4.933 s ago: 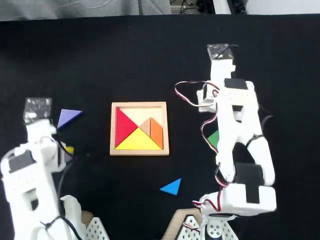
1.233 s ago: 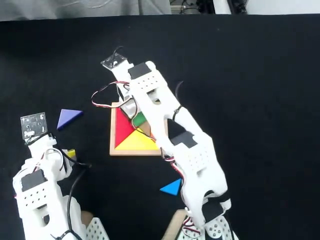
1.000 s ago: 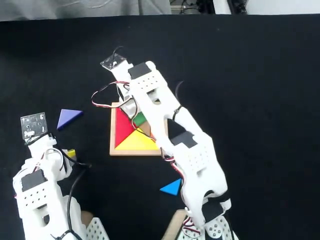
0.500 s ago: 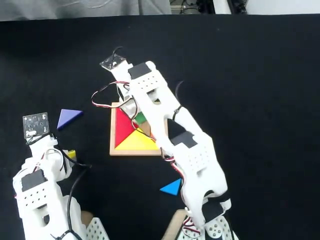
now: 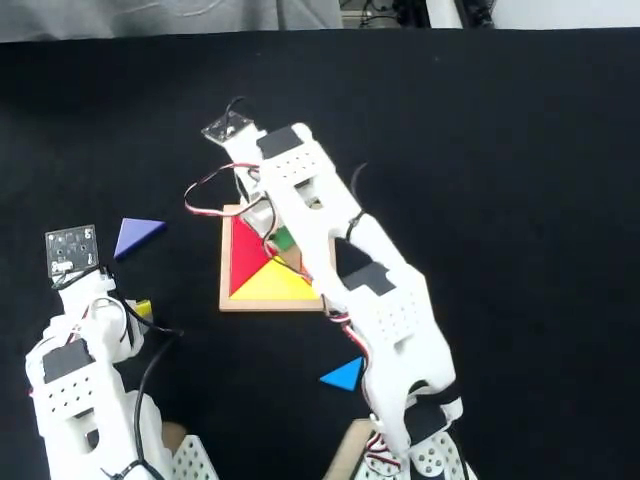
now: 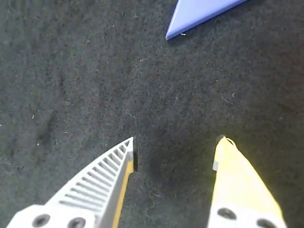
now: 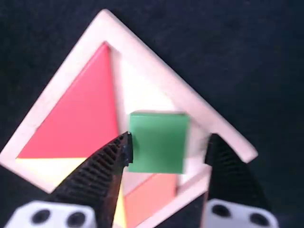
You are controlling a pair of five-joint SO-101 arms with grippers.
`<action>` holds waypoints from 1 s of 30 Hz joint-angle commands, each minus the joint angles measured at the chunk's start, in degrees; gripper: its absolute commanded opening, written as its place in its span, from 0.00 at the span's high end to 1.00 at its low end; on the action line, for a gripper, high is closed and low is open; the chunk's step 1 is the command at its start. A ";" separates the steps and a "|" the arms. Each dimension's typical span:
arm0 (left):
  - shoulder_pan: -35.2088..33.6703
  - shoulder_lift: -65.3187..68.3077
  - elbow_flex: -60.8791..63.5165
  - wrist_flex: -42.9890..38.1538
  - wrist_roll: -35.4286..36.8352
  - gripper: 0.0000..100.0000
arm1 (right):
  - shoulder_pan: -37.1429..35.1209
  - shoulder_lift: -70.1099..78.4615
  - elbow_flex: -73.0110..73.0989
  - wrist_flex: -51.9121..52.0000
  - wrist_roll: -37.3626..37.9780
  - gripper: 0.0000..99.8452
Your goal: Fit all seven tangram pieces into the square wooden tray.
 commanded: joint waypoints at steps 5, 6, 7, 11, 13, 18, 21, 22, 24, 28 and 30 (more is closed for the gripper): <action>0.84 -0.62 -0.22 -0.70 -0.44 0.73 | 9.49 -4.79 -2.59 1.23 0.26 0.97; 0.84 -0.62 -0.22 -0.70 -0.44 0.73 | 9.67 -4.79 -1.27 1.05 0.53 0.97; 0.84 -0.62 -0.22 -0.70 -0.44 0.73 | 9.67 -4.79 0.13 0.53 0.53 0.97; 0.84 -0.62 -0.22 -0.70 -0.44 0.73 | 8.70 -4.88 3.47 -1.85 0.53 0.99; 0.84 -0.62 -0.22 -0.70 -0.44 0.73 | 7.65 -4.88 3.74 -2.20 0.53 0.99; 0.84 -0.62 -0.22 -0.62 -0.44 0.73 | 5.98 -5.49 2.77 -1.76 0.53 0.99; 0.84 -0.62 -0.13 -0.62 -0.44 0.73 | 7.38 -6.37 -0.31 0.00 0.18 0.99; 0.84 -0.62 -0.13 -0.62 -0.44 0.73 | 7.65 -6.55 -1.01 0.35 0.18 0.99; 0.84 -0.62 -0.13 -0.62 -0.44 0.73 | 7.56 -6.64 -2.24 0.79 0.09 0.99; 0.84 -0.62 -0.13 -0.62 -0.44 0.73 | 5.80 -6.46 -4.44 0.18 0.09 0.99; 0.84 -0.62 -0.13 -0.62 -0.44 0.73 | 4.40 -6.46 -5.93 -0.26 0.09 0.99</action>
